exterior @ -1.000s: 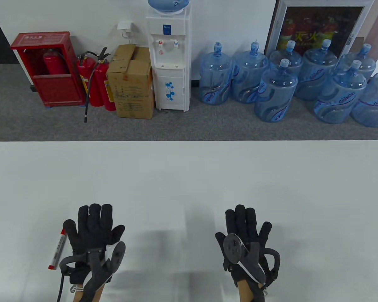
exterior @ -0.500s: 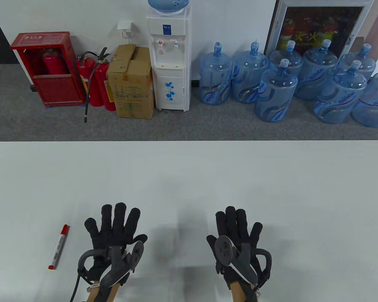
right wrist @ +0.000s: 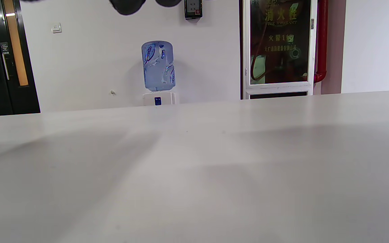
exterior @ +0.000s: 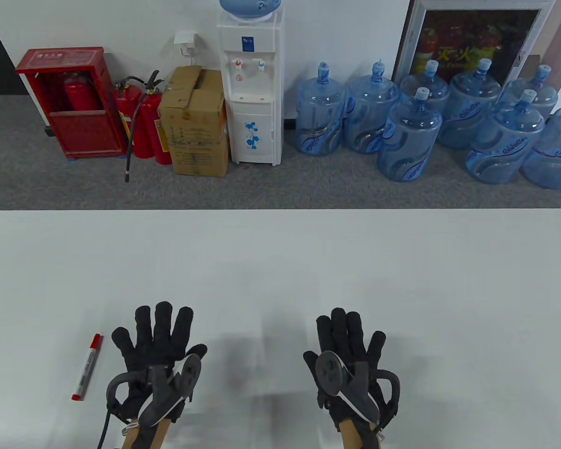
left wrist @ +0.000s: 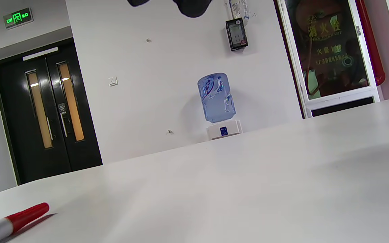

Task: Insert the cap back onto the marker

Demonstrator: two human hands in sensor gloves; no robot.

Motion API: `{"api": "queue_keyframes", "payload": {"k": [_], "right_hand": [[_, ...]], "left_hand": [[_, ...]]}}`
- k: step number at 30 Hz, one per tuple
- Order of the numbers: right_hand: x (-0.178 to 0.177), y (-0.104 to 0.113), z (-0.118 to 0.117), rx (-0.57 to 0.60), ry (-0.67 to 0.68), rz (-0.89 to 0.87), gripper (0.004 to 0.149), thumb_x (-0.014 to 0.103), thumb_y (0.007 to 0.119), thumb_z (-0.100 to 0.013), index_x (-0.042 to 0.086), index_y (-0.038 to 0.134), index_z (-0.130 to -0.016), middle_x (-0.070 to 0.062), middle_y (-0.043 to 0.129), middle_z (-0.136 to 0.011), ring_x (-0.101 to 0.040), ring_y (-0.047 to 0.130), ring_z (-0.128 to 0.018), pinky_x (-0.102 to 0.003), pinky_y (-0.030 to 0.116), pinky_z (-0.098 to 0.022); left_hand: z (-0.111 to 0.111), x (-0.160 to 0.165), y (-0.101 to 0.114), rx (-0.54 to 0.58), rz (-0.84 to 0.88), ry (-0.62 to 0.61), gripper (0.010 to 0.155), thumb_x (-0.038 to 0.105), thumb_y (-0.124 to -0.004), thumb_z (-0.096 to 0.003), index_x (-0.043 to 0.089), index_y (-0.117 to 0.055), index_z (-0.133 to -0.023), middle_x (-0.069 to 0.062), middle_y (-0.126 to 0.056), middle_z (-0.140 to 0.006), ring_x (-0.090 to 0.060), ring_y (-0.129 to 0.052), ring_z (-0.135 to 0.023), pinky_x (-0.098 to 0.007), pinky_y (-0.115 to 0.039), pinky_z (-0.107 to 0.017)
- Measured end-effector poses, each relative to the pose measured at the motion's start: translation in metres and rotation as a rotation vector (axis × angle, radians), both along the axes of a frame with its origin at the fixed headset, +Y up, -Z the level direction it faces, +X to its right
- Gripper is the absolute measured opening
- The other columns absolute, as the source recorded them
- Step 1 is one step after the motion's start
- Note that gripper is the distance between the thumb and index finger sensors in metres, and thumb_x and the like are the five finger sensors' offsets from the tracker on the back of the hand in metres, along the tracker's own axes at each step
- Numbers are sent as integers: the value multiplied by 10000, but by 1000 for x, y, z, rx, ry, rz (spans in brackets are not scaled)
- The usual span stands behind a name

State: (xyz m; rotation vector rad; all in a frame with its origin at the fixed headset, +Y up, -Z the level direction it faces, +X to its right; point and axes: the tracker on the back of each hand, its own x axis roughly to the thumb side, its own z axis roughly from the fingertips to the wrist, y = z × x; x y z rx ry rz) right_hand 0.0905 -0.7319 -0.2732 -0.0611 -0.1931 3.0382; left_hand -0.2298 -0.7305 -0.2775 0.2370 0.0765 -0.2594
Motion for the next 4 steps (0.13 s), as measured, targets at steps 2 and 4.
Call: {"api": "queue_keyframes", "payload": {"k": [2, 4], "right_hand": [[0, 0, 0, -1, -2, 2, 759, 686, 429, -401, 395, 282, -1086, 74, 217, -1197, -208, 221, -1114, -603, 208, -699], [0, 0, 0, -1, -2, -1, 759, 686, 429, -401, 395, 283, -1087, 74, 217, -1197, -208, 221, -1115, -602, 207, -700]], "left_hand": [[0, 0, -1, -7, -3, 2, 777, 723, -368, -429, 444, -181, -1129, -2, -309, -1295, -411, -279, -1198, -751, -236, -721], [0, 0, -1, -11, -3, 5, 779, 723, -368, -429, 440, -184, -1131, -4, -311, -1295, -409, -283, -1198, -751, -238, -721]]}}
